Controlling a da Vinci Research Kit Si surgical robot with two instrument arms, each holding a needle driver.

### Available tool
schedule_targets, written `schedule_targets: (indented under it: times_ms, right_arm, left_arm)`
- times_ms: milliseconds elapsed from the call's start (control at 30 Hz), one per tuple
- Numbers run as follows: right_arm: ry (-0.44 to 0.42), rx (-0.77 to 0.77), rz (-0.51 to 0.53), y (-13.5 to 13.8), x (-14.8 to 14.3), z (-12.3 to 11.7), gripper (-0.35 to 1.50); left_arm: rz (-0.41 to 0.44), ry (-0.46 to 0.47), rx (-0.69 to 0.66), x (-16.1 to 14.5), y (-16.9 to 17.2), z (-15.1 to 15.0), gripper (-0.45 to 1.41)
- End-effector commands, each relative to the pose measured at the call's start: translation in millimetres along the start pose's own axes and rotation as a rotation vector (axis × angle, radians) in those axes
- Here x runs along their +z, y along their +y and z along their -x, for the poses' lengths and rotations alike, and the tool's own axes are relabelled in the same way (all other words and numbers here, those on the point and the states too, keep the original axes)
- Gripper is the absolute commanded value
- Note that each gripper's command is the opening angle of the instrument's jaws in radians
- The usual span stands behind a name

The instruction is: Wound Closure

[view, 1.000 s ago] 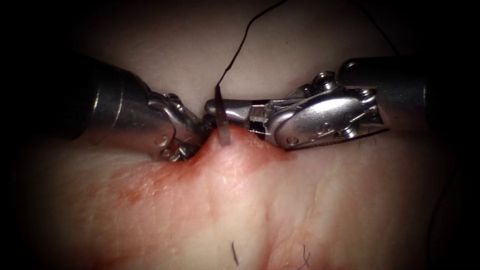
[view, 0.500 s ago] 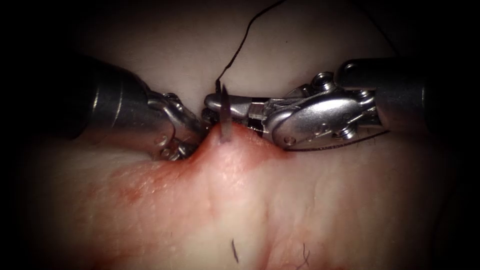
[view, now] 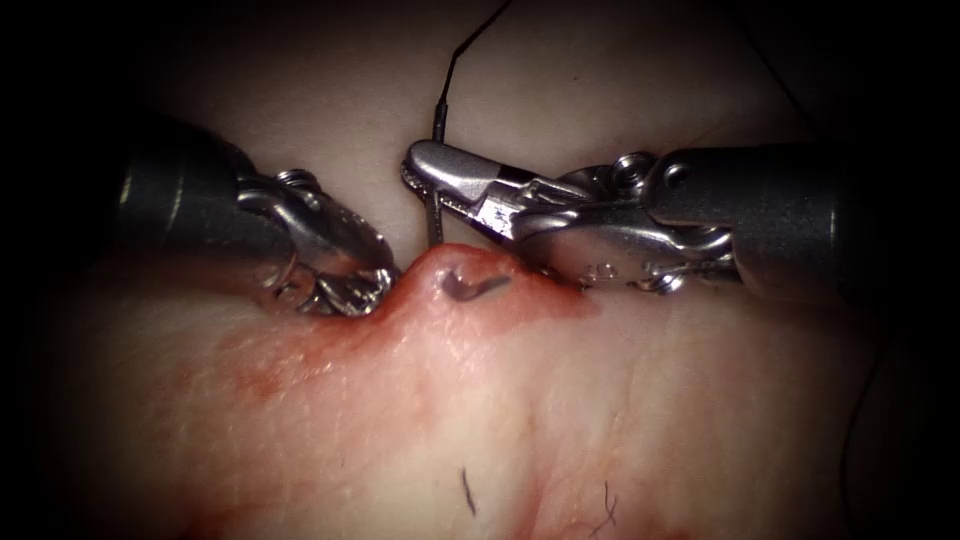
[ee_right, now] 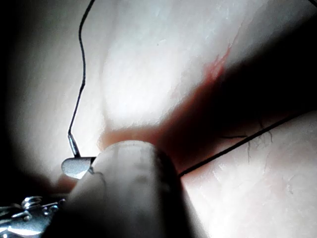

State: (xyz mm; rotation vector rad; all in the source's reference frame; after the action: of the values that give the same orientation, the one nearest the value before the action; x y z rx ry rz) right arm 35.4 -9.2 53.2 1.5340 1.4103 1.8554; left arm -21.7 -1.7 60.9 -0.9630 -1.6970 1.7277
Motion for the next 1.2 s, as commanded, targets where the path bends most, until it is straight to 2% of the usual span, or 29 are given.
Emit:
schedule_targets:
  times_ms: [33,67,100,133,200,233,333,400,433,533,600,633,833,867,900,967,1000,1033,1133,1200]
  right_arm:
    - [-0.021,-0.048,0.002,0.3,1.0,0.0,0.32]
    - [-0.036,-0.072,0.005,0.3,1.0,-0.1,0.44]
    - [-0.046,-0.090,0.005,0.3,1.1,-0.1,0.46]
    - [-0.047,-0.096,0.004,0.4,1.0,-0.1,0.46]
    - [-0.054,-0.133,0.006,0.6,0.9,0.0,0.32]
    - [-0.057,-0.188,0.004,0.8,0.9,0.1,0.34]
    - [-0.061,-0.339,-0.003,1.1,0.9,0.0,0.61]
    - [-0.062,-0.387,-0.005,1.2,0.9,-0.1,0.68]
    - [-0.062,-0.405,-0.006,1.2,0.9,-0.1,0.73]
    - [-0.066,-0.488,-0.010,1.2,1.1,-0.1,1.03]
    - [-0.068,-0.535,-0.012,1.1,1.1,-0.1,1.16]
    - [-0.072,-0.534,-0.013,1.1,1.0,-0.1,1.16]
    - [-0.078,-0.555,-0.015,0.8,0.5,-0.4,1.11]
    - [-0.073,-0.576,-0.015,0.4,0.2,-1.0,1.08]
    - [-0.068,-0.576,-0.014,0.3,0.0,-1.4,1.08]
    - [-0.027,-0.601,-0.006,0.1,-0.5,-2.3,1.08]
    - [-0.011,-0.609,-0.002,0.0,-0.7,-2.5,1.08]
    - [-0.011,-0.609,-0.002,0.0,-0.7,-2.5,1.08]
    - [0.011,-0.630,0.003,0.0,-1.2,-3.3,1.09]
    - [0.019,-0.650,0.004,-0.2,-1.8,-3.7,1.13]
  left_arm:
    - [0.004,0.010,0.017,0.1,-0.1,-0.6,-0.30]
    - [0.004,0.013,0.025,0.0,0.3,-0.8,-0.30]
    - [0.006,0.017,0.037,-0.2,0.9,-1.2,-0.30]
    - [0.003,0.026,0.051,-0.4,1.4,-1.5,-0.35]
    - [-0.004,0.036,0.065,-0.8,2.5,-2.1,-0.38]
    - [-0.006,0.039,0.066,-1.0,3.0,-2.4,-0.38]
    - [-0.014,0.053,0.122,-1.5,4.3,-3.3,-0.33]
    - [-0.016,0.061,0.192,-1.6,4.9,-3.8,-0.25]
    - [-0.016,0.064,0.236,-1.6,5.2,-3.9,-0.18]
    - [-0.030,0.086,0.391,-1.5,6.5,-4.1,0.07]
    - [-0.064,0.125,0.410,-1.5,7.3,-3.5,0.05]
    - [-0.082,0.143,0.428,-1.5,7.8,-3.3,0.15]
    - [-0.148,0.188,0.552,-1.9,8.7,-2.4,0.15]
    - [-0.239,0.222,0.633,-1.6,9.2,-0.1,0.09]
    - [-0.267,0.221,0.681,-1.3,9.3,0.5,0.19]
    - [-0.362,0.203,0.920,-0.4,9.5,1.3,0.27]
    - [-0.382,0.190,1.002,-0.1,9.6,1.5,0.17]
    - [-0.382,0.190,1.002,-0.1,9.6,1.5,0.17]
    - [-0.455,0.173,1.125,1.1,9.8,1.3,0.24]
    - [-0.472,0.158,1.192,2.1,9.9,0.5,0.29]
